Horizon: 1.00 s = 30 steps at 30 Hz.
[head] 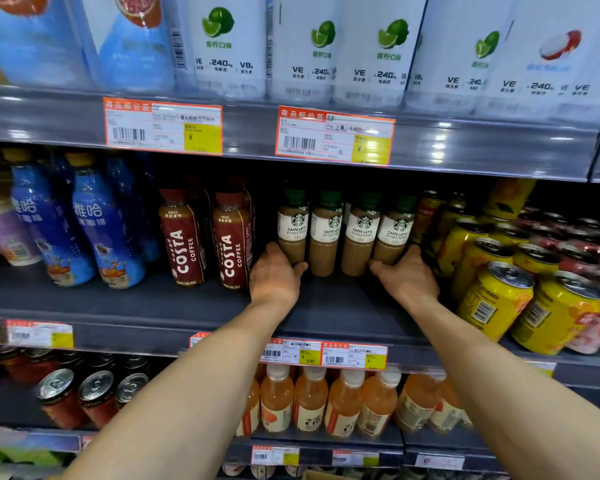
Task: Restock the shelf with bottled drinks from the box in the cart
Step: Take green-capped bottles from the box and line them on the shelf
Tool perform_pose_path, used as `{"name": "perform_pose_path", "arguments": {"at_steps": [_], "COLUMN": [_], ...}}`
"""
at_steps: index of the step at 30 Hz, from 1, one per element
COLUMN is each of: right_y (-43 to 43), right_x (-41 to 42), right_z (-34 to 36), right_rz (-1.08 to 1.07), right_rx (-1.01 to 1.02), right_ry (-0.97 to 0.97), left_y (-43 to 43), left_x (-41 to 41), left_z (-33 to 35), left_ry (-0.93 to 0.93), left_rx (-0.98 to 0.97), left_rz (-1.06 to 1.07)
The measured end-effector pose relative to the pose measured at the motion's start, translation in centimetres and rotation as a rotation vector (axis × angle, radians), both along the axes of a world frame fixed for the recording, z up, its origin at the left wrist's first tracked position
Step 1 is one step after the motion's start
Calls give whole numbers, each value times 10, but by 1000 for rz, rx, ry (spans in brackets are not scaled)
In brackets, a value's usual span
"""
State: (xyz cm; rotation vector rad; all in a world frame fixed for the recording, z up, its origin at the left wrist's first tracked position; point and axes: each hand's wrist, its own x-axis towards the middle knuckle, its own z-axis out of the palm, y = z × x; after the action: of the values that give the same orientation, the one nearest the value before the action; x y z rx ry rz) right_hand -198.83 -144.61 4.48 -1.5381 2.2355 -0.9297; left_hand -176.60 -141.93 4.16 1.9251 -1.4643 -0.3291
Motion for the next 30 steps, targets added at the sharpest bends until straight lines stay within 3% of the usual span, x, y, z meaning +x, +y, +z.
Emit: {"name": "perform_pose_path", "arguments": {"at_steps": [16, 30], "right_y": [0, 6], "right_x": [-8, -6], "right_z": [6, 1], "right_rz": [143, 107], "right_rx": [43, 86], "right_ry": [24, 72], "left_y": [-6, 2], "left_x": [0, -1], "left_z": [-2, 4], "left_ry": [-53, 0], "left_rx": [6, 78], "left_rz": [6, -13]}}
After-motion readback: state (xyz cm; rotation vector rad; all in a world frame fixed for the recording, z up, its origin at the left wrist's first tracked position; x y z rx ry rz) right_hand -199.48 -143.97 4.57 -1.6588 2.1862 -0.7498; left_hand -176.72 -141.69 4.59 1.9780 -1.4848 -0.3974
